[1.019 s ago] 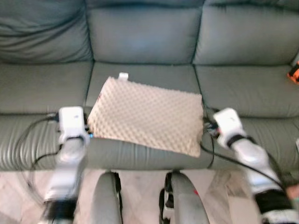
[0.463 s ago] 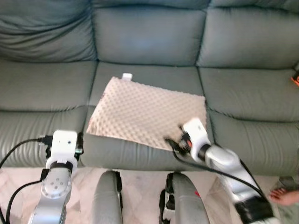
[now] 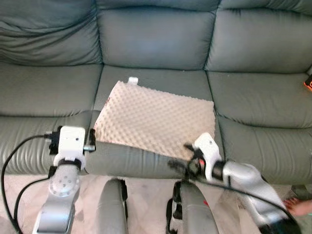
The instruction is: Move the pillow to the sofa
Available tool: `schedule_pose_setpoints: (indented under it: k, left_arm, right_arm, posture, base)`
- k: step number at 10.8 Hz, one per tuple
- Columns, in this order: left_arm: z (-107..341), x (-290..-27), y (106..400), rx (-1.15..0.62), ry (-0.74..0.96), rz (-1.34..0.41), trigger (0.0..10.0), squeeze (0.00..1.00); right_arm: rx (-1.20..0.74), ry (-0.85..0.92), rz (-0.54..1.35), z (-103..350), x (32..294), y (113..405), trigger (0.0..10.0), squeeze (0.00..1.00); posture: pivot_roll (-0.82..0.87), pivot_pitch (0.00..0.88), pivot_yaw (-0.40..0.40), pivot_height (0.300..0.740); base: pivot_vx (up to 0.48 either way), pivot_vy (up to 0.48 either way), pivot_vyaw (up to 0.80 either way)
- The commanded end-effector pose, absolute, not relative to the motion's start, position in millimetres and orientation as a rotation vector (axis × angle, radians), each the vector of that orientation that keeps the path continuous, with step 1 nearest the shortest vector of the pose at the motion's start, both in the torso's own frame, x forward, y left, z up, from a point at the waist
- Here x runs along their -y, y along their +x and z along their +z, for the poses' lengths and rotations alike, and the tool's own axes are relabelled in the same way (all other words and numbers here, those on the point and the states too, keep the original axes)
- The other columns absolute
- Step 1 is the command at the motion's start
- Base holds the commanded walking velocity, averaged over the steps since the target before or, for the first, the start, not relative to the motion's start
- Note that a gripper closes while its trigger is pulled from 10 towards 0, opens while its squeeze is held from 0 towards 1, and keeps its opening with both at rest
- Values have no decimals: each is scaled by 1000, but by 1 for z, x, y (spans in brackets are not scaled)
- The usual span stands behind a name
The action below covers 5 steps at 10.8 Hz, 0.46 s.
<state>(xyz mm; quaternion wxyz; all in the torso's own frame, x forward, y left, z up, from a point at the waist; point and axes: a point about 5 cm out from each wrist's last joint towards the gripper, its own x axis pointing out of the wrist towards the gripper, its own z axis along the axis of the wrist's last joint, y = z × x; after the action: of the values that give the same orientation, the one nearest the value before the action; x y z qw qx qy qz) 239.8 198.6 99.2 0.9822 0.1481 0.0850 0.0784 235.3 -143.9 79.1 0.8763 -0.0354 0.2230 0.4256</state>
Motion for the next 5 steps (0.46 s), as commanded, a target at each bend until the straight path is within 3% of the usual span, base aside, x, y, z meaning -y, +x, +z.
schedule_pose_setpoints:
  k: [1,5]
  left_arm:
    - [92,-200,238,-211,297,163,10000,1000]
    - [92,-200,238,-211,297,163,10000,1000]
  right_arm:
    - [-498,-59,918,78,147,227,10000,1000]
    - [-498,-59,918,78,147,227,10000,1000]
  posture:
    - [-5,172,-30,647]
    - [-5,172,-30,647]
  base:
    - [0,0,0]
    - [0,0,0]
